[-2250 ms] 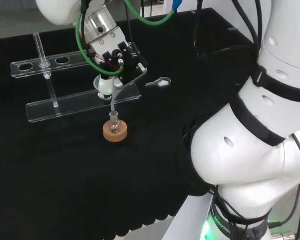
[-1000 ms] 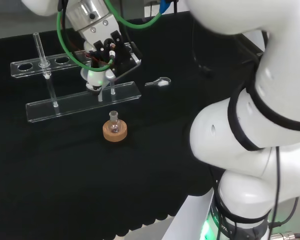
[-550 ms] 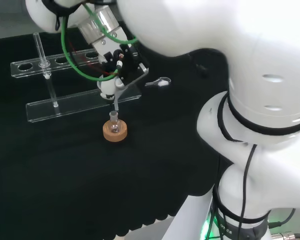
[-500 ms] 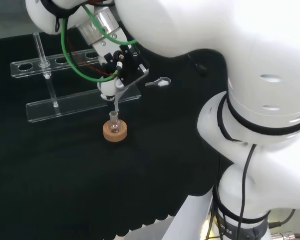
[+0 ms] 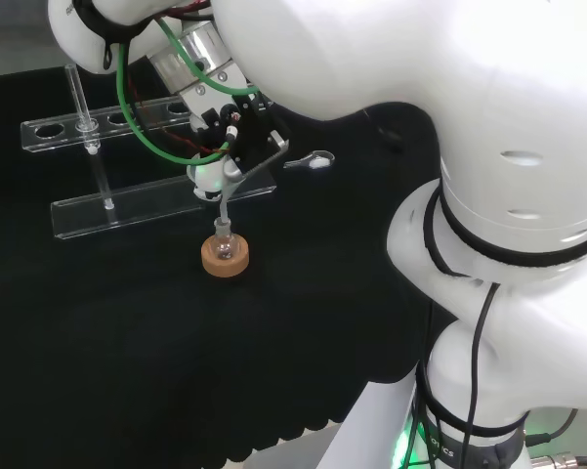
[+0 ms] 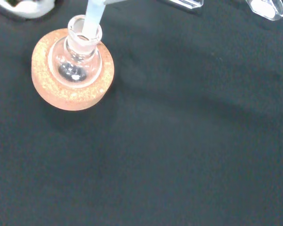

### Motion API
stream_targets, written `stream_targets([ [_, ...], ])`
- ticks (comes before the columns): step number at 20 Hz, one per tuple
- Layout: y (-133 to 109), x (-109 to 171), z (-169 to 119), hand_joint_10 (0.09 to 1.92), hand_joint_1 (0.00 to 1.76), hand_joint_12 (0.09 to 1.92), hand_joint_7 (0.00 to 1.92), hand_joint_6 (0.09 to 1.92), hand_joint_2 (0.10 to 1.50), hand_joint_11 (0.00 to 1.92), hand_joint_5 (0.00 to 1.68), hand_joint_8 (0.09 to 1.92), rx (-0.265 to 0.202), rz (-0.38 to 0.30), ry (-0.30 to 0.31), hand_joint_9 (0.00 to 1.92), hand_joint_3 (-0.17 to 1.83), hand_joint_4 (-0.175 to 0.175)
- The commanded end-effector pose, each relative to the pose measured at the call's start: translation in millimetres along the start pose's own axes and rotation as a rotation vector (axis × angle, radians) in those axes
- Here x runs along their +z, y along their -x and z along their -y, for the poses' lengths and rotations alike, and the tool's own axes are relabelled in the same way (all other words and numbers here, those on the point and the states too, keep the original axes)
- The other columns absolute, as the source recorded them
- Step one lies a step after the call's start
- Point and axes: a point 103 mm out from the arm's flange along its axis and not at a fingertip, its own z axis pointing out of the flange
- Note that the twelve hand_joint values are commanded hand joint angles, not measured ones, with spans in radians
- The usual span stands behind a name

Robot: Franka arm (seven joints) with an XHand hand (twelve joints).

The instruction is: Place the funnel on the round-bottom flask.

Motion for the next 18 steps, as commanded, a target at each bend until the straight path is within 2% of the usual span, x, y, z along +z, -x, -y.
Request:
stream_targets([
  [1, -0.2, -1.1, 1.1, 0.35, 0.80, 1.24, 0.69, 0.68, 0.81, 0.73, 0.77, 0.63, -0.006, -0.009, 0.011, 1.05, 0.57, 0.003],
  [18, -7.2, 5.6, -5.8, 0.36, 0.81, 1.24, 0.69, 0.68, 0.81, 0.73, 0.77, 0.63, -0.011, -0.011, 0.015, 1.05, 0.57, 0.002],
])
